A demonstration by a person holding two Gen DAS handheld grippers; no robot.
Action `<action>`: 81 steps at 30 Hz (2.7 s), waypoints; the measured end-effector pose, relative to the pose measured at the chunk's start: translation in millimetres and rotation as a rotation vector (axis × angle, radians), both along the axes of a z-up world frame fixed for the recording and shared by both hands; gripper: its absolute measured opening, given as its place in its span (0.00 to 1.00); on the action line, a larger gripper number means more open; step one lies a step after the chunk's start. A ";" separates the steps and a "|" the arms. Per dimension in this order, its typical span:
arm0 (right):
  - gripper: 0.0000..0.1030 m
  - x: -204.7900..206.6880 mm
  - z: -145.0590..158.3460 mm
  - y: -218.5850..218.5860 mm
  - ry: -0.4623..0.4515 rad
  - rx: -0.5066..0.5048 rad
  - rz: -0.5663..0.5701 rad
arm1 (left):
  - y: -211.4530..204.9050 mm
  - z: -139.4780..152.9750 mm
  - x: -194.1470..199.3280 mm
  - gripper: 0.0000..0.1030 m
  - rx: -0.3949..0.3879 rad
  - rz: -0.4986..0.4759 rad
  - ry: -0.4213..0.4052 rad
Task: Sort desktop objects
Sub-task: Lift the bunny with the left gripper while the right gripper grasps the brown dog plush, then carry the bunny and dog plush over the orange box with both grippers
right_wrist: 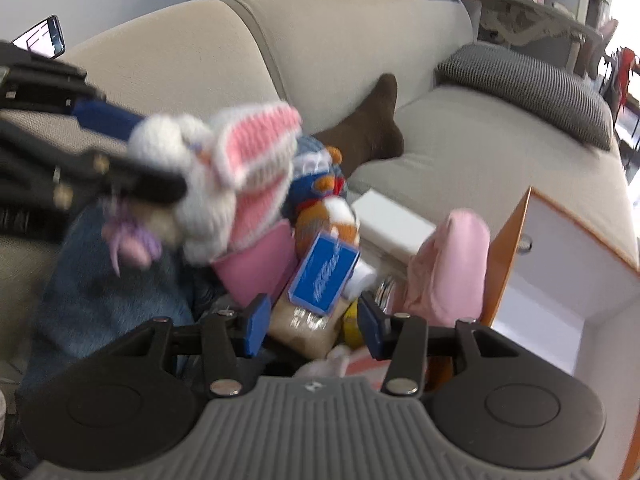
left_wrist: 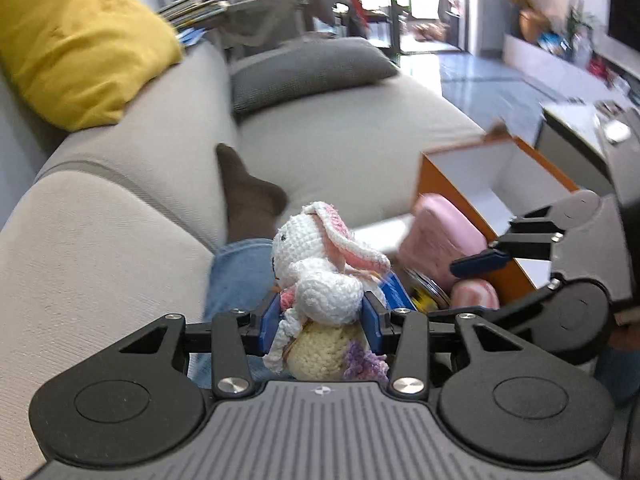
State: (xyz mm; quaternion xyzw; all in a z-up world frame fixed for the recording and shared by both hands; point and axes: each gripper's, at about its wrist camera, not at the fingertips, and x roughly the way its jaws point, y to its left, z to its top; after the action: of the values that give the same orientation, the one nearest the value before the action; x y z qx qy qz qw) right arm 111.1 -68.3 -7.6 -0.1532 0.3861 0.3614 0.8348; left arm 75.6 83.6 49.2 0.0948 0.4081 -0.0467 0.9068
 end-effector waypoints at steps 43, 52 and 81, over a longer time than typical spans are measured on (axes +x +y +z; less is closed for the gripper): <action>0.48 91.1 -20.1 78.5 -0.018 -0.191 0.184 | 66.7 -63.4 43.5 0.65 -0.243 0.096 0.154; 0.48 57.2 9.8 53.7 -0.087 -0.256 0.366 | 65.3 -42.9 14.1 0.64 -0.340 0.107 0.103; 0.48 28.4 46.3 -162.6 0.171 0.090 -0.351 | -104.8 -35.0 41.5 0.64 -0.518 -0.240 0.089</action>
State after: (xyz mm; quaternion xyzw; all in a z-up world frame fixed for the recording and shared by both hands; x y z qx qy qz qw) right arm 139.4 -231.0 38.7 -0.0148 0.4597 0.2387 0.8553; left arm 117.1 -21.2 14.2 -0.0945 0.4078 -0.2602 0.8701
